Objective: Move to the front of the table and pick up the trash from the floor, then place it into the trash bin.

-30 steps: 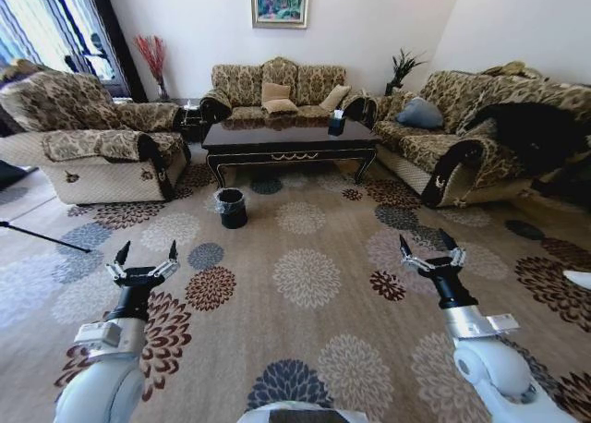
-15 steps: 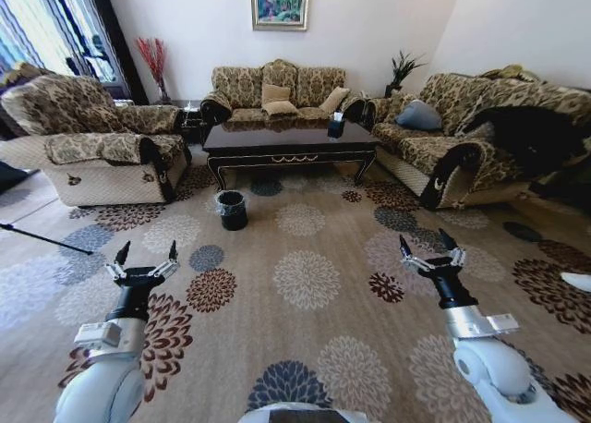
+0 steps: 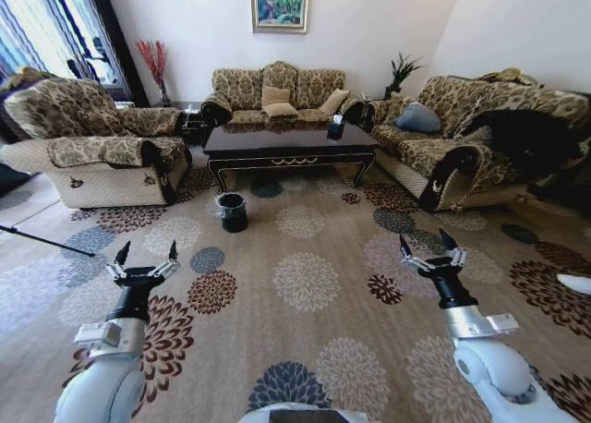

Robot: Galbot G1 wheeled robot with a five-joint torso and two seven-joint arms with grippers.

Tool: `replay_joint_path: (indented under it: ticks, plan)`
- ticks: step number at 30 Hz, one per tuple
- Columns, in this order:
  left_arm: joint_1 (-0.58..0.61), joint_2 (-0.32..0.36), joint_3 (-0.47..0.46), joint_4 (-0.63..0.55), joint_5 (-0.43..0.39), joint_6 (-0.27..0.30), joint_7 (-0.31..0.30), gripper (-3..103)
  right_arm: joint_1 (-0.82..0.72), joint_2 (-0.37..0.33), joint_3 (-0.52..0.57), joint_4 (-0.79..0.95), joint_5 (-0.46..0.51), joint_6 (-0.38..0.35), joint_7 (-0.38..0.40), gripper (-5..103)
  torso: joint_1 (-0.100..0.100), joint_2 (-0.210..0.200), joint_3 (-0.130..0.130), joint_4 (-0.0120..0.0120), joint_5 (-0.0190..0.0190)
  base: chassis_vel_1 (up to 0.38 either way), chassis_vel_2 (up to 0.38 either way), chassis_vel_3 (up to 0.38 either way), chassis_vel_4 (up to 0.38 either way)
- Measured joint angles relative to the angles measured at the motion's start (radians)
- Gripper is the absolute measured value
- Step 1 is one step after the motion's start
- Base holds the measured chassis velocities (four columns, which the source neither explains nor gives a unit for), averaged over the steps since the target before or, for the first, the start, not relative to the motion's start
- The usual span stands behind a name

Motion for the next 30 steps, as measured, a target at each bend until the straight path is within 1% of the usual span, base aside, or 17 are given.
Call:
replay_joint_path:
  ticks: [1,6,8,13,23,24,25,30]
  plan:
    - [0.000,0.000,0.000,0.000,0.000,0.000,0.000,100,0.000,0.000,0.000,0.000,0.000,0.000,0.000,100,0.000,0.000,0.000,0.0000,0.0000,0.000,0.000,0.000,0.000]
    - [0.000,0.000,0.000,0.000,0.000,0.000,0.000,100,0.000,0.000,0.000,0.000,0.000,0.000,0.000,100,0.013,0.029,0.016,0.0000,0.0000,0.000,0.000,0.000,0.000]
    - [0.000,0.000,0.000,0.000,0.000,0.000,0.000,100,0.000,0.000,0.000,0.000,0.000,0.000,0.000,100,0.013,0.030,0.017,0.0000,0.0000,0.000,0.000,0.000,0.000]
    - [0.000,0.000,0.000,0.000,0.000,0.000,0.000,100,0.000,0.000,0.000,0.000,0.000,0.000,0.000,100,0.025,0.059,0.033,0.0000,0.0000,0.000,0.000,0.000,0.000]
    - [0.000,0.000,0.000,0.000,0.000,0.000,0.000,100,0.000,0.000,0.000,0.000,0.000,0.000,0.000,100,0.041,0.098,0.057,0.0000,0.0000,0.000,0.000,0.000,0.000]
    - [0.000,0.000,0.000,0.000,0.000,0.000,0.000,100,0.000,0.000,0.000,0.000,0.000,0.000,0.000,100,0.045,0.107,0.062,0.0000,0.0000,0.000,0.000,0.000,0.000]
    - [0.000,0.000,0.000,0.000,0.000,0.000,0.000,100,0.000,0.000,0.000,0.000,0.000,0.000,0.000,100,0.045,0.107,0.062,0.0000,0.0000,0.000,0.000,0.000,0.000]
    - [0.000,0.000,0.000,0.000,0.000,0.000,0.000,100,0.000,0.000,0.000,0.000,0.000,0.000,0.000,100,0.056,0.135,0.078,0.0000,0.0000,0.000,0.000,0.000,0.000]
